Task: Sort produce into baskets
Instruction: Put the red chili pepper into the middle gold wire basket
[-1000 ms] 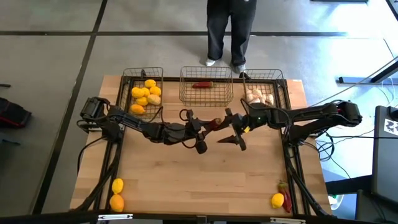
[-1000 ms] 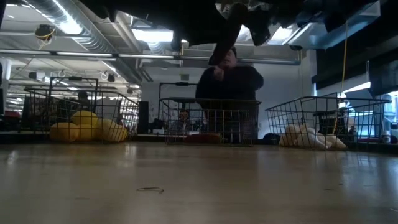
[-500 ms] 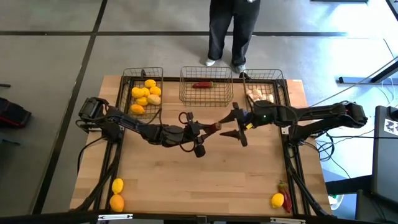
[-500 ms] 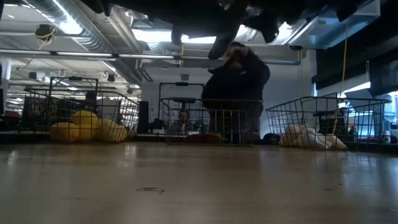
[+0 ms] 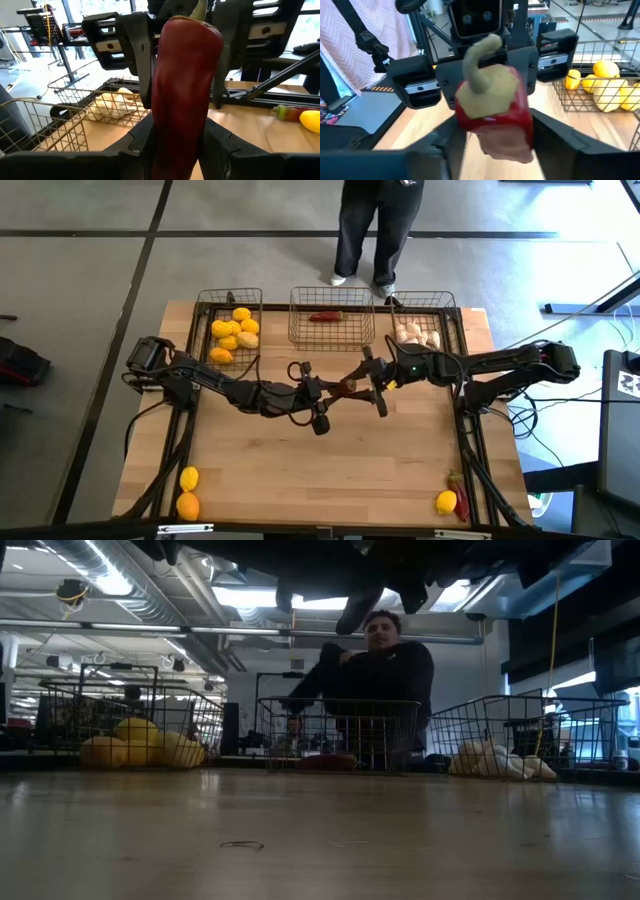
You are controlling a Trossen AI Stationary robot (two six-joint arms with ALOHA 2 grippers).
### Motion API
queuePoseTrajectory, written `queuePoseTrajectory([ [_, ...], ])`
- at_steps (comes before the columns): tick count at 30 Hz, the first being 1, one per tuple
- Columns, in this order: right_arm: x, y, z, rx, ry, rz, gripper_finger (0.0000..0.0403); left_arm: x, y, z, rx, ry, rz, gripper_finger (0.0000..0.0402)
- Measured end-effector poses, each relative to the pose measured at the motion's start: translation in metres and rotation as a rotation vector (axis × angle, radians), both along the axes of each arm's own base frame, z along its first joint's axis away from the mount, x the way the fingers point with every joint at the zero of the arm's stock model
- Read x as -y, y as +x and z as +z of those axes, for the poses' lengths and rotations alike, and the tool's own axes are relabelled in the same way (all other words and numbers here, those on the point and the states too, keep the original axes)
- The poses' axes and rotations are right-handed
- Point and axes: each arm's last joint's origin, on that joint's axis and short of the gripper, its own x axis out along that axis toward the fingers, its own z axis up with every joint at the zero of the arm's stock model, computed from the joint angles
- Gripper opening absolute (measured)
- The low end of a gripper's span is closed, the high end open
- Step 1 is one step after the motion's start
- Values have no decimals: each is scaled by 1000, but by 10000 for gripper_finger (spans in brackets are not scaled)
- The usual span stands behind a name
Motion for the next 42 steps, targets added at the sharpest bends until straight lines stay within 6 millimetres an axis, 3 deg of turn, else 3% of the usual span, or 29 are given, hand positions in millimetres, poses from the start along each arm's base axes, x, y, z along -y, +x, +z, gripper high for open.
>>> queuePoseTrajectory([
  [6,0,0,4,47,-29,5,79,1,0,2,17,-15,-16,114],
  [17,2,-2,2,9,-35,-72,97,-3,-4,5,-19,-35,-11,184],
  [21,3,-2,10,-7,-133,-98,96,1,-19,15,-101,-11,-24,204],
  [26,10,0,27,-69,-259,-273,99,3,-31,9,-244,-17,5,204],
  [33,42,-2,60,-168,-459,-496,99,13,-34,-1,-311,-29,-13,193],
  [38,78,-9,63,-198,-462,-571,99,16,-34,-4,-327,-22,-19,188],
  [42,110,-8,50,-246,-411,-557,99,16,-34,-4,-327,-22,-19,188],
])
